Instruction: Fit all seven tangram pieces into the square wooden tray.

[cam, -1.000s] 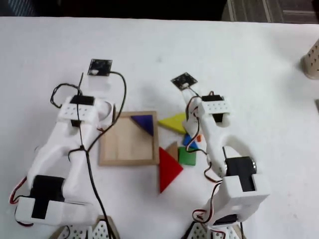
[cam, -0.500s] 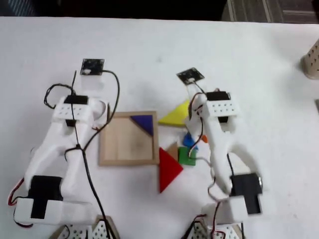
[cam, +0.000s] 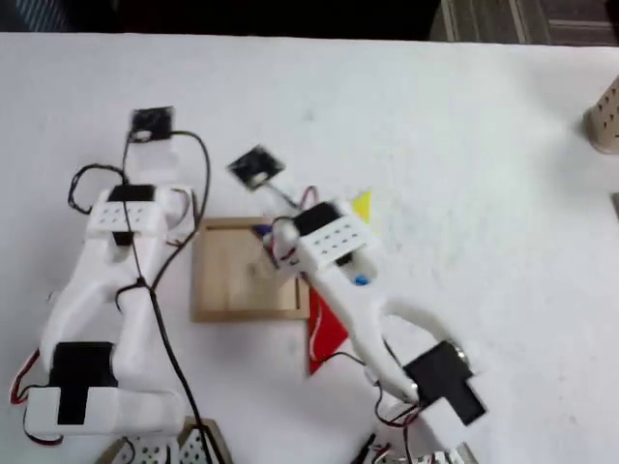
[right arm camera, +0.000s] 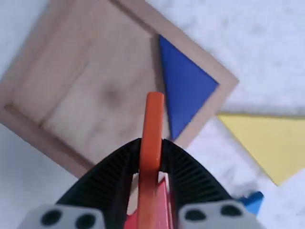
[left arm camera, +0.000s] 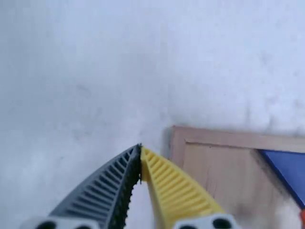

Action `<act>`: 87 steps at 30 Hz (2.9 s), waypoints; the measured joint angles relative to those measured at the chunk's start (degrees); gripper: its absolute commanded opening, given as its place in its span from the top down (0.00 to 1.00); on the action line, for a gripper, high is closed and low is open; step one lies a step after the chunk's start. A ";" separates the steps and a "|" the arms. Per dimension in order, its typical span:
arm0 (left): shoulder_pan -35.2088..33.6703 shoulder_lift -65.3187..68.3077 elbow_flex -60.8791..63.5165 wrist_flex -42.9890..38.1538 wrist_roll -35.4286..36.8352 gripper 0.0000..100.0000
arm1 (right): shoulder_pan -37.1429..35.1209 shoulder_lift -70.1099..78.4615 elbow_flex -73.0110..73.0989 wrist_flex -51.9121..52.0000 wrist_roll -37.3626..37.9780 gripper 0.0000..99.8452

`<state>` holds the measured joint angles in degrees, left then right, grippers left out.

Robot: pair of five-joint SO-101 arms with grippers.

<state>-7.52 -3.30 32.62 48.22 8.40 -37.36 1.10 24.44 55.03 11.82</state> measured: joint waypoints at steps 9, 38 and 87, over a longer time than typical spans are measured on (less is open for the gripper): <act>-1.67 0.00 0.00 -0.44 1.23 0.98 | -2.81 8.18 -6.51 -2.64 -0.09 0.79; 16.35 0.00 7.12 -4.04 1.49 0.98 | 15.47 -15.12 5.98 7.65 -3.34 0.98; 20.40 -0.53 14.24 -20.31 0.53 0.98 | 33.05 -12.31 7.47 5.10 -3.60 0.98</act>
<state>12.88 -3.82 46.86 27.91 8.92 -4.31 -11.21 31.91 60.13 8.22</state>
